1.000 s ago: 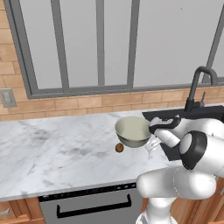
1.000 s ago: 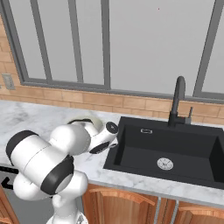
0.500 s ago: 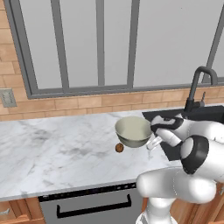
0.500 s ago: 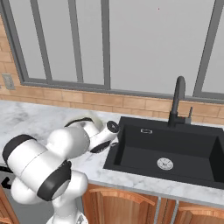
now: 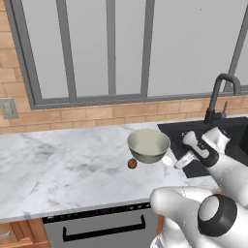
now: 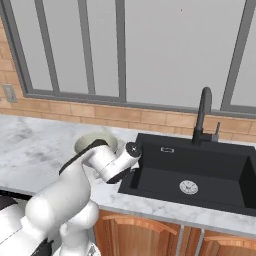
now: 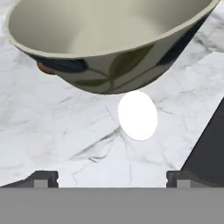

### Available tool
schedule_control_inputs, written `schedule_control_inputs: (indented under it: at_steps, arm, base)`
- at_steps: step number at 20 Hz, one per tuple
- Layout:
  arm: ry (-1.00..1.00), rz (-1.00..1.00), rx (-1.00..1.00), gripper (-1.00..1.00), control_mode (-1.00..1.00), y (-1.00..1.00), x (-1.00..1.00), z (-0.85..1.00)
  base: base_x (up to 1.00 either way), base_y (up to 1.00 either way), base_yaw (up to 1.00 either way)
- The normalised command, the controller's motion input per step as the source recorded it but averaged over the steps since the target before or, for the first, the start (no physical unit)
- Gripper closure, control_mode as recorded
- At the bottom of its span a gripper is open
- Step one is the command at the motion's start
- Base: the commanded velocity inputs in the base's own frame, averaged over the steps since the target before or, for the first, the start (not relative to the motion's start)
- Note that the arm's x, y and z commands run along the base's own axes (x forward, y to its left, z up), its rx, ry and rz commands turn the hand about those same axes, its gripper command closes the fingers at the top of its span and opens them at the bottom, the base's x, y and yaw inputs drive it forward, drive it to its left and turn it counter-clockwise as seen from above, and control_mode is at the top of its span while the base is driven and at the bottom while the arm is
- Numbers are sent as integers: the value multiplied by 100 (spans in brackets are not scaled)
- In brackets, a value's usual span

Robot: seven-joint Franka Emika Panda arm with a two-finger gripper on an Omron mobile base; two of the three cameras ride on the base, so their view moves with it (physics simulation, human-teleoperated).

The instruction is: Gather the eggs and milk located in the vicinity of the sink area and place them right next to the bowl.

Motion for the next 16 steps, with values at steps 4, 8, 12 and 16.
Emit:
schedule_control_inputs:
  at_steps: [4, 8, 12, 16]
  arm:
    - [16, -12, -1, -100, -100, -38, -37, 63]
    - [31, -22, -4, -100, -100, -7, -19, 90]
    - [41, -27, -4, -100, -100, 0, -4, 77]
    - [23, -34, -8, -100, -100, 5, -1, -1]
  base:
    - [0, 0, 0]
    - [0, 0, 0]
    - [0, 0, 0]
    - [0, 0, 0]
